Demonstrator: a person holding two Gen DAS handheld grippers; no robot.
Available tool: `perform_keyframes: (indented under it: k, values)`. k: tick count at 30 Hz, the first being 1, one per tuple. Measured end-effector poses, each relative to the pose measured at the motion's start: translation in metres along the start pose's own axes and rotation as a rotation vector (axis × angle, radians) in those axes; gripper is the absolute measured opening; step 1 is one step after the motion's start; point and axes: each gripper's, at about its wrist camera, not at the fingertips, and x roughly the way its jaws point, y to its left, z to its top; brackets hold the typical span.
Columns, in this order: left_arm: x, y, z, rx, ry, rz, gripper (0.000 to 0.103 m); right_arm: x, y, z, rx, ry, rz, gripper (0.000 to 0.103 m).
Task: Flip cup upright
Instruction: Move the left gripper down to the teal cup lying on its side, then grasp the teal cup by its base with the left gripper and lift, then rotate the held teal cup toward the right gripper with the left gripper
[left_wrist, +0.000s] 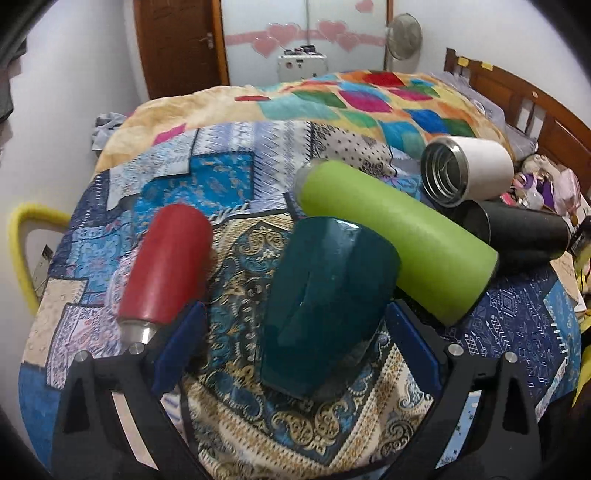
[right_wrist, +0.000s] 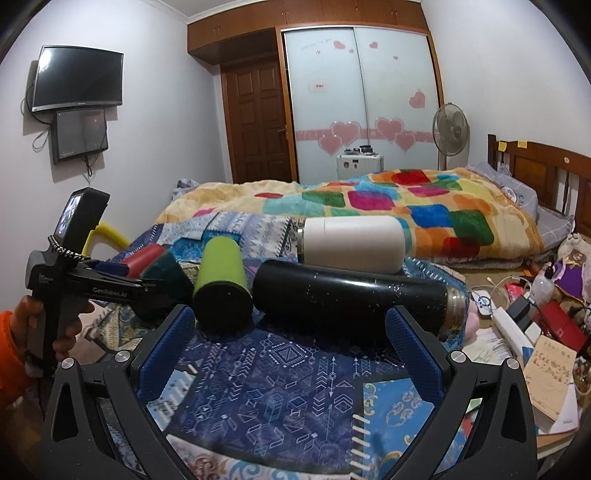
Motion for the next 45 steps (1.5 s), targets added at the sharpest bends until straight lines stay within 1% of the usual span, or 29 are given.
perform_keyframes:
  k: [2,5,7,8,9,14,18,27,33,39,43,45]
  values:
    - [0.007,-0.002,0.004,0.010,0.012,-0.002,0.097,0.003,-0.002,-0.001,0.007,0.006,0.004,0.103]
    - [0.018,-0.003,0.007,0.015,0.055,-0.027,0.086,0.005,-0.003,-0.003,0.017,0.015,0.008,0.103]
    - [0.025,-0.005,0.008,0.018,0.080,-0.035,0.074,0.007,-0.004,-0.004,0.021,0.017,0.008,0.103]
    - [0.027,-0.007,0.009,0.018,0.088,-0.037,0.071,0.007,-0.005,-0.004,0.025,0.019,0.009,0.103]
    - [0.029,-0.008,0.010,0.018,0.092,-0.028,0.070,0.008,-0.006,-0.003,0.027,0.020,0.010,0.103]
    - [0.028,-0.012,0.009,0.027,0.097,-0.006,0.070,0.005,-0.008,-0.004,0.041,0.023,0.007,0.103]
    - [0.015,-0.015,0.006,0.039,0.090,0.001,0.069,0.002,-0.009,-0.002,0.044,0.019,0.008,0.103]
    - [-0.051,-0.030,-0.015,0.071,0.044,0.003,0.069,-0.022,-0.005,0.007,0.031,-0.023,0.012,0.103]
    - [-0.090,-0.043,-0.032,0.085,0.037,-0.009,0.069,-0.042,-0.006,0.011,0.028,-0.061,0.008,0.103]
    - [-0.105,-0.059,-0.055,0.102,0.093,-0.050,0.069,-0.056,-0.004,0.011,0.029,-0.081,0.007,0.103]
    - [-0.103,-0.075,-0.069,0.126,0.137,-0.085,0.069,-0.059,-0.003,0.008,0.031,-0.080,0.008,0.103]
    - [-0.097,-0.081,-0.071,0.124,0.152,-0.104,0.069,-0.059,-0.003,0.008,0.029,-0.081,0.008,0.103]
